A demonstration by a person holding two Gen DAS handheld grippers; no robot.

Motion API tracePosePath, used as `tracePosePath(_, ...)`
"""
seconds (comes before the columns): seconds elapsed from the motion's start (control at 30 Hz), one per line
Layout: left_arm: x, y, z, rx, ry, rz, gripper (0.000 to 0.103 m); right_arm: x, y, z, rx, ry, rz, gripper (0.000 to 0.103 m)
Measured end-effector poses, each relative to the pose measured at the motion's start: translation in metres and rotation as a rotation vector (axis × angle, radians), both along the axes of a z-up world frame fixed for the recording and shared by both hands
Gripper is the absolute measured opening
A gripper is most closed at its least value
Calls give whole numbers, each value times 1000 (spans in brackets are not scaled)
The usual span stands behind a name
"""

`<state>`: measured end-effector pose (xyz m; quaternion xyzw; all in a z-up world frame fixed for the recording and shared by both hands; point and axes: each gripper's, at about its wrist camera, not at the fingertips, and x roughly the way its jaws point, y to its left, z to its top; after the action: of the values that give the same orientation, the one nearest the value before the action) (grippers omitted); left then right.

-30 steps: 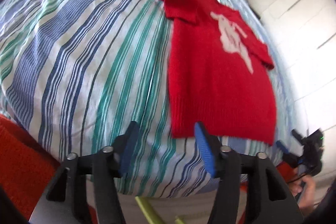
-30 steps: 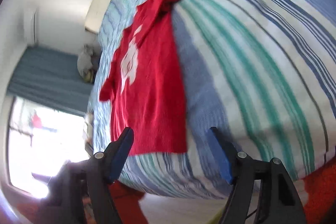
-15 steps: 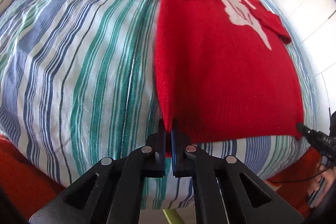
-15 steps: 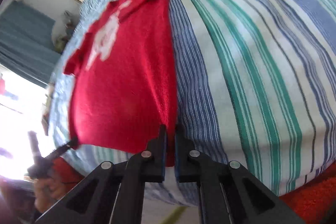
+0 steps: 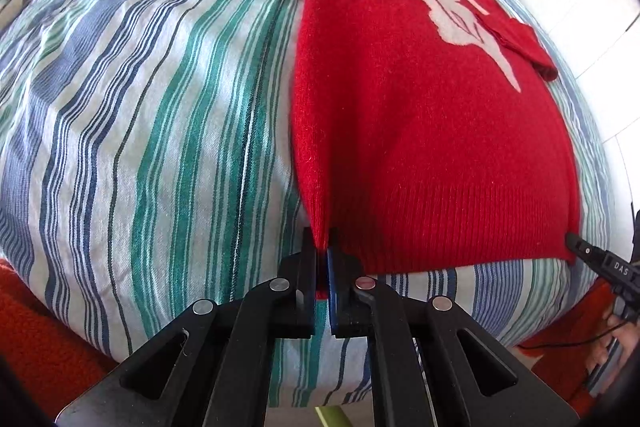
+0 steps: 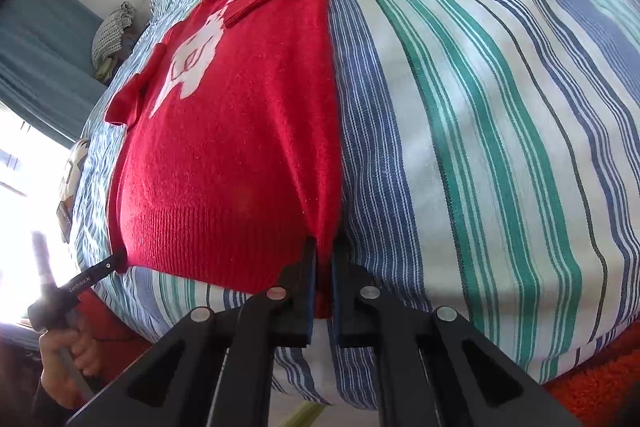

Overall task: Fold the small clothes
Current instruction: 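Grasp the sweater hem with both grippers and pull it straight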

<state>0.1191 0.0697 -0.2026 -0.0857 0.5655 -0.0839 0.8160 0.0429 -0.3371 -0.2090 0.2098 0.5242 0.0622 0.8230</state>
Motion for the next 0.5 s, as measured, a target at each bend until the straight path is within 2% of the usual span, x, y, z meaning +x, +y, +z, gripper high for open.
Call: tracePosePath(0.5, -3, 1, 1, 3, -4, 1, 5, -2, -1, 0, 20, -7, -6, 5)
